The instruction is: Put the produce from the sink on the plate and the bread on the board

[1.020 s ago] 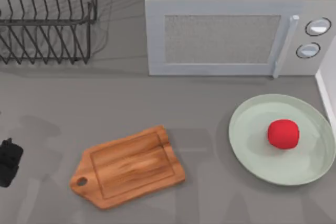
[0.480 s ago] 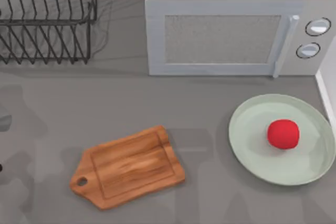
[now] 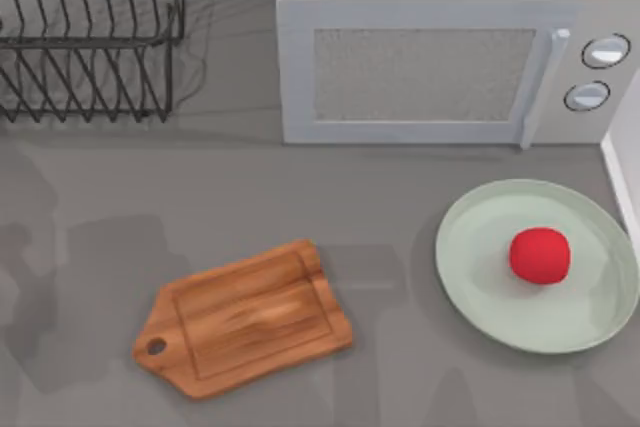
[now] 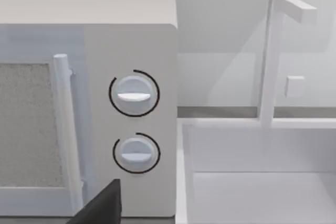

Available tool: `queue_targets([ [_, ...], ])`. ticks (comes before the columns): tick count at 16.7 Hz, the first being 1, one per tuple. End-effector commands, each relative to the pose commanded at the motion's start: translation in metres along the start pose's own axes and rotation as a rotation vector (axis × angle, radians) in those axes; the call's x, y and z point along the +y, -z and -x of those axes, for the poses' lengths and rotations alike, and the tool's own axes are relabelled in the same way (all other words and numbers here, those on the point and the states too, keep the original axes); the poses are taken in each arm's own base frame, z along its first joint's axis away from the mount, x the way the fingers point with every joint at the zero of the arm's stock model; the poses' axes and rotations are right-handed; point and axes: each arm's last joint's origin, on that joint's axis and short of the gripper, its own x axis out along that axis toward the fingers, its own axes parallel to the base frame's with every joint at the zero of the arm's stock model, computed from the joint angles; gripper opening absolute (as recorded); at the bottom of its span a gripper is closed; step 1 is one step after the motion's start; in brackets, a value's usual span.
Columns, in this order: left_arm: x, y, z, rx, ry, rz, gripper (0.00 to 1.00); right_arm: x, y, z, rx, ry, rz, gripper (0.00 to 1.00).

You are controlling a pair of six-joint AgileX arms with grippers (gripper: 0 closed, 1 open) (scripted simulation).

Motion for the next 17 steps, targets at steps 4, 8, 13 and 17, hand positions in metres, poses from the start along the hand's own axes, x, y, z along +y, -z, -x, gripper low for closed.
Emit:
queue_targets([
  [4,0.001,0.000,0.000,0.000,-0.001,-0.001,1.00,0.000,0.000,0.000,0.000,0.000,0.000,1.00],
  [8,0.000,-0.001,-0.012,0.002,0.005,-0.001,1.00,0.000,0.000,0.000,0.000,0.000,0.000,1.00],
  [13,0.002,-0.001,-0.059,-0.003,-0.008,-0.001,1.00,0.000,0.000,0.000,0.000,0.000,0.000,1.00],
  [17,0.001,0.000,-0.070,0.000,-0.001,-0.001,1.00,0.000,0.000,0.000,0.000,0.000,0.000,1.00],
])
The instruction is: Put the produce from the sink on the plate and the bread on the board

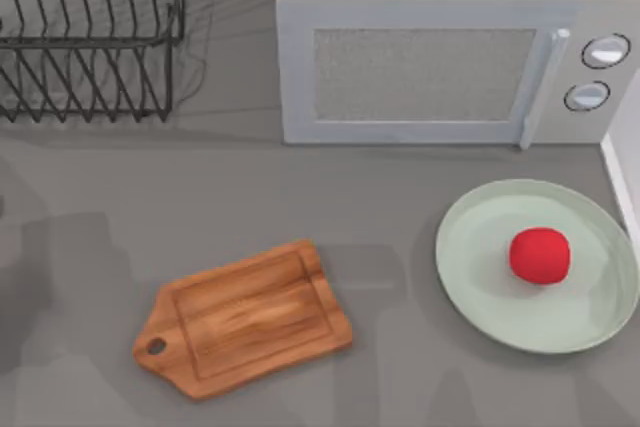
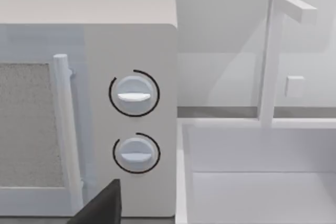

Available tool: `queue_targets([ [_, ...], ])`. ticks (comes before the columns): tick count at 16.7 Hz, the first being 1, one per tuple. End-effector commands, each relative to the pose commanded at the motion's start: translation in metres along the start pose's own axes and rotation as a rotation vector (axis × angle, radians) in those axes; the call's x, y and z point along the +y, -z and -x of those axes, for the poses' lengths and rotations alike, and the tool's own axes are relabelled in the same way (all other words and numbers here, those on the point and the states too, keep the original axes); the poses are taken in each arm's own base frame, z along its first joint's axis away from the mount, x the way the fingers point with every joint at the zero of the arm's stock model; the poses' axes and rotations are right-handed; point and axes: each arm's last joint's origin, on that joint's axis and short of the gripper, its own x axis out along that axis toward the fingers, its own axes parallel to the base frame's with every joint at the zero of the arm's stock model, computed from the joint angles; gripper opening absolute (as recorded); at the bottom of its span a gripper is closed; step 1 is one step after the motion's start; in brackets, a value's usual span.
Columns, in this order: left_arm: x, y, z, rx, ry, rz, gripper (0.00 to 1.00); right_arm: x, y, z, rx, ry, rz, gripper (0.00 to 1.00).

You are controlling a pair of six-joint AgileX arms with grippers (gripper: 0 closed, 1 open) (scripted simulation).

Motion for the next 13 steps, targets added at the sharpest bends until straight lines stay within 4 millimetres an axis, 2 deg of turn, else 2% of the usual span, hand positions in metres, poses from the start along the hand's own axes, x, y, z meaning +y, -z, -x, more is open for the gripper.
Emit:
queue_targets([
  [2,0.0000,0.0000,0.0000,0.000,0.000,0.000,1.00,0.0000,0.0000,0.0000,0.000,0.000,0.000,1.00],
  [13,0.0000,0.0000,0.0000,0.000,0.000,0.000,0.17,0.0000,0.0000,0.0000,0.000,0.000,0.000,1.00],
])
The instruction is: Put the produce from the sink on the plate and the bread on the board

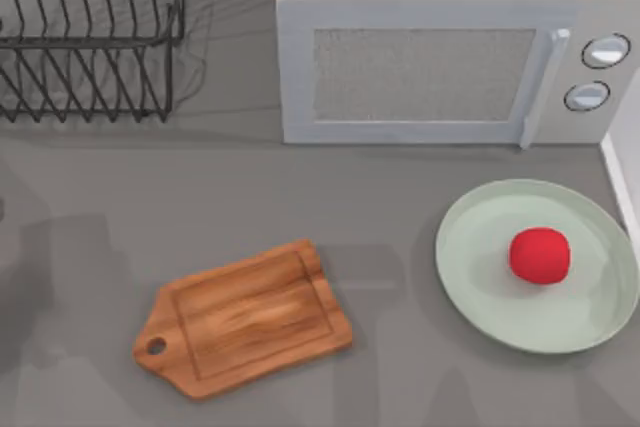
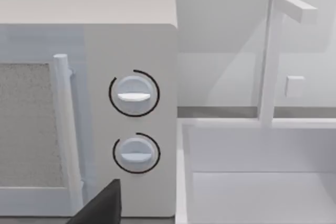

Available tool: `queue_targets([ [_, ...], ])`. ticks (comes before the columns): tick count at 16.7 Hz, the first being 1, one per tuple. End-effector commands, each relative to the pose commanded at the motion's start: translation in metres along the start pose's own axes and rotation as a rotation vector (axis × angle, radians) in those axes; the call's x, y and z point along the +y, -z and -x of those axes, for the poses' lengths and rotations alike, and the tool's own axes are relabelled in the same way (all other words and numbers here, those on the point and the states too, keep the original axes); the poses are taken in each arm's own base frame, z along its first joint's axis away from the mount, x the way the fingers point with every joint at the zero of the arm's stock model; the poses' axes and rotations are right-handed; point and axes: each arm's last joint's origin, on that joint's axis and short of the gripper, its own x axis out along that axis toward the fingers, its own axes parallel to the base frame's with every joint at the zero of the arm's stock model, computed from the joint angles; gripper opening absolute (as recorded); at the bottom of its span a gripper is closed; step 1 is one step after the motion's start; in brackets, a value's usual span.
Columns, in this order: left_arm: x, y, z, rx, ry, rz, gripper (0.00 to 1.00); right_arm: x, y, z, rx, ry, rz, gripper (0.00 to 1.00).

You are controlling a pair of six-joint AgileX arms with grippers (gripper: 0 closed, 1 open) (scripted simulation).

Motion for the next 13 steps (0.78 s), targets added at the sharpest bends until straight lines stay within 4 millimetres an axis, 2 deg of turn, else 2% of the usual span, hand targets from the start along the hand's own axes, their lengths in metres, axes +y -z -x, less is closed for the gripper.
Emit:
queue_targets([
  [2,0.000,0.000,0.000,0.000,0.000,0.000,0.02,0.000,0.000,0.000,0.000,0.000,0.000,1.00],
  [3,0.000,0.000,0.000,0.000,0.000,0.000,0.00,0.000,0.000,0.000,0.000,0.000,0.000,1.00],
  [10,0.000,0.000,0.000,0.000,0.000,0.000,0.00,0.000,0.000,0.000,0.000,0.000,0.000,1.00],
  [11,-0.002,-0.001,0.012,-0.012,0.000,0.011,0.00,0.000,0.000,0.000,0.000,0.000,0.000,1.00],
  [13,-0.001,-0.001,0.016,-0.013,-0.003,0.012,0.00,0.000,0.000,0.000,0.000,0.000,0.000,1.00],
])
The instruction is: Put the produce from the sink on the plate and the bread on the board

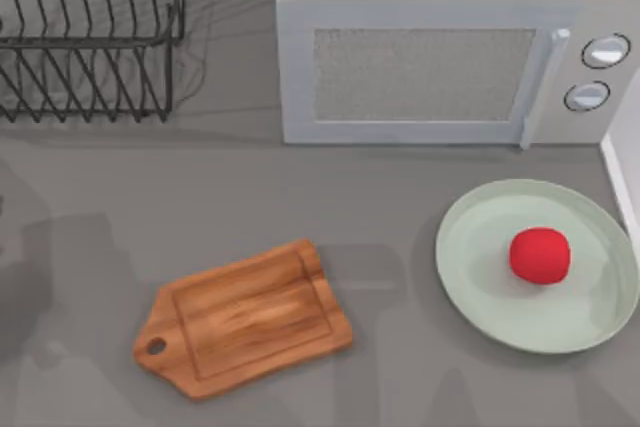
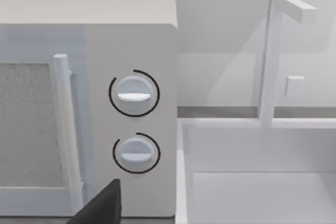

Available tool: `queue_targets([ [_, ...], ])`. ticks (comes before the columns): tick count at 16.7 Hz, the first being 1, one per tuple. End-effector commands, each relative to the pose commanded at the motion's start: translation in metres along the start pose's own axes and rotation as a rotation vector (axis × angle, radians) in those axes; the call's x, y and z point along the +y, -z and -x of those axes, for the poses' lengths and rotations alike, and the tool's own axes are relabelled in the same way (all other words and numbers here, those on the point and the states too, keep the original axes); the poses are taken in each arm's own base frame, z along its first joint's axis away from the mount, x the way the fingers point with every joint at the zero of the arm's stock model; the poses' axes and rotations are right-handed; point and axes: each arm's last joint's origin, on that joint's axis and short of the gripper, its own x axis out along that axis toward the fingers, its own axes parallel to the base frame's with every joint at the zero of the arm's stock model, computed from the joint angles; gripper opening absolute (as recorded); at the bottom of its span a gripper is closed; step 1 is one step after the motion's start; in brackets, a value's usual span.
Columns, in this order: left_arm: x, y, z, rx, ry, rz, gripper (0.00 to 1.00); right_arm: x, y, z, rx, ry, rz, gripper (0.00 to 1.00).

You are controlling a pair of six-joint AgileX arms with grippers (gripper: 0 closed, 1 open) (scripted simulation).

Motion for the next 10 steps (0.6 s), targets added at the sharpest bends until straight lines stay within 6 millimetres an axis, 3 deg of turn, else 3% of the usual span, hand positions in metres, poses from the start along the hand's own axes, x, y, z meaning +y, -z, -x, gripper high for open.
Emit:
queue_targets([
  [10,-0.001,-0.001,0.093,0.002,0.005,-0.001,0.00,0.000,0.000,0.000,0.000,0.000,0.000,1.00],
])
